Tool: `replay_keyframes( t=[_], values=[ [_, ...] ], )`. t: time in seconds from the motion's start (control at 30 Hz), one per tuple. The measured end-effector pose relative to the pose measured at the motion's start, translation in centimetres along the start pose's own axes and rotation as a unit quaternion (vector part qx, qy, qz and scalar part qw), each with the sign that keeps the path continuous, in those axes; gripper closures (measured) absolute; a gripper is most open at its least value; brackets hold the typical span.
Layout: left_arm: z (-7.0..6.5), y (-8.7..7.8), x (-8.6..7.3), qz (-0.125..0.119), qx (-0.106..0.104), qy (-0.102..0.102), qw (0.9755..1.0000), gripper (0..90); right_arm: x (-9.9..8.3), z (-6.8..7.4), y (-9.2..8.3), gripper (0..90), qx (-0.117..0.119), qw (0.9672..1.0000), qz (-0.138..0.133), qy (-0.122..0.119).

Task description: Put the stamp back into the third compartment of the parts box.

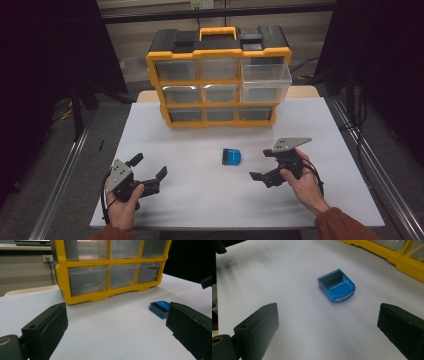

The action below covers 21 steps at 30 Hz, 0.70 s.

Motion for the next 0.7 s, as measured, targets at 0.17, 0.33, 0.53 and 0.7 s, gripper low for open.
replay_keyframes(
  t=[0.17, 0.33, 0.53, 0.7],
  values=[
    [0.1, -0.1, 0.0, 0.002, -0.001, 0.006, 1.0, 4.0, 1.5, -0.2, 1.2, 3.2, 0.024, 0.9997, 0.006, -0.001],
    [-0.1, 0.0, 0.0, 0.001, -0.003, 0.009, 1.0, 4.0, 2.2, -0.3, 2.4, 3.4, 0.019, 0.9995, 0.023, -0.013],
    [-0.1, 0.0, 0.0, 0.002, -0.002, 0.003, 1.0, 4.0, 3.3, -0.3, 4.1, 3.7, 0.034, 0.9981, 0.046, -0.025],
    [-0.1, 0.0, 0.0, 0.001, -0.003, 0.007, 1.0, 4.0, 4.4, -1.1, 5.4, 3.4, 0.034, 0.9967, 0.064, -0.035]
  ],
)
Point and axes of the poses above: each handheld gripper's, and its own axes: y roughly forward along the jaws, x roughly out of its top, z roughly to its left, the point moved 6 cm from there along y, roughly forward along the jaws, and after that the axes turned 3 degrees about x, right-handed, at the moved point
